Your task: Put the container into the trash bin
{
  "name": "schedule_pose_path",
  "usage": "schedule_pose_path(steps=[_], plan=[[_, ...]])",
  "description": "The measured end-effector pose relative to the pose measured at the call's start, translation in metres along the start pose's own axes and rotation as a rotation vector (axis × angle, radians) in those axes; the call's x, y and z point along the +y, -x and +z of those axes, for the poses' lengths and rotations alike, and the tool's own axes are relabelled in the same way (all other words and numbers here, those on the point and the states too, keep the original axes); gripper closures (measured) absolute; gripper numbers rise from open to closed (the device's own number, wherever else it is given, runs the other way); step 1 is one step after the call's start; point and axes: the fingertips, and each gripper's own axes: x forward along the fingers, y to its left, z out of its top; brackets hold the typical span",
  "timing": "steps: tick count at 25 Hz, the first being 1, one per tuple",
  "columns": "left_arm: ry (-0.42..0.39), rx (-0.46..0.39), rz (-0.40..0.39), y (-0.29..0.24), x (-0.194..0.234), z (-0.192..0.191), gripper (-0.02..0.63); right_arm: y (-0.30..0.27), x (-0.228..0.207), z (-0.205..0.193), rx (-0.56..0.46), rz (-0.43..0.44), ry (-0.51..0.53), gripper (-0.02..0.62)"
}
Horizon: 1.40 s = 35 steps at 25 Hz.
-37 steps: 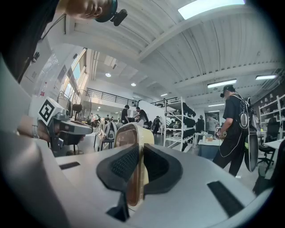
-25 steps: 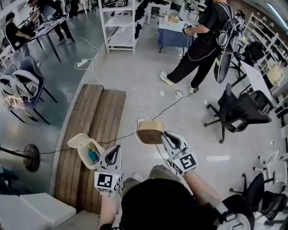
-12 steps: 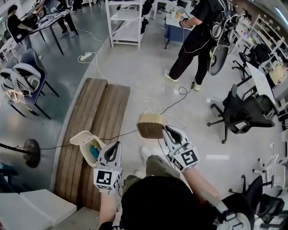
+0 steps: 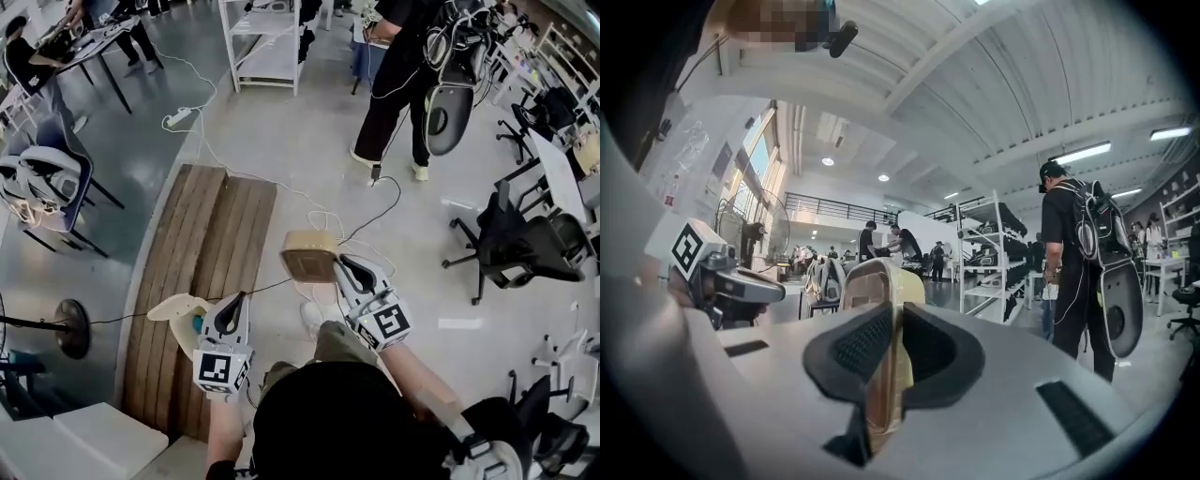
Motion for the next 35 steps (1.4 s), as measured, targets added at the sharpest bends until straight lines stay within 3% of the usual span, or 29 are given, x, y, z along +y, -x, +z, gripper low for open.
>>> schedule_pose_path(steps=[9, 19, 26, 35], plan=[[-0.001, 0.026, 0.06, -0.093, 0.029, 0.016, 0.598, -0.079, -0.072, 0.002, -0.001, 0.086, -0.018, 0.548], [-0.002, 0.032, 0.189, -0.158, 0.05, 0.033, 0.598, -0.141, -0.128, 0.007, -0.009, 0.223, -0.026, 0.548], [0.026, 0.047, 0.256, -0.167, 0.064, 0.024, 0.598, -0.171, -0.132, 0.001, 0.01, 0.292, -0.033, 0.548], [0.053, 0.061, 0.322, -0.148, 0.093, 0.017, 0.598, -0.207, -0.104, 0.002, 0.031, 0.365, -0.027, 0.548]])
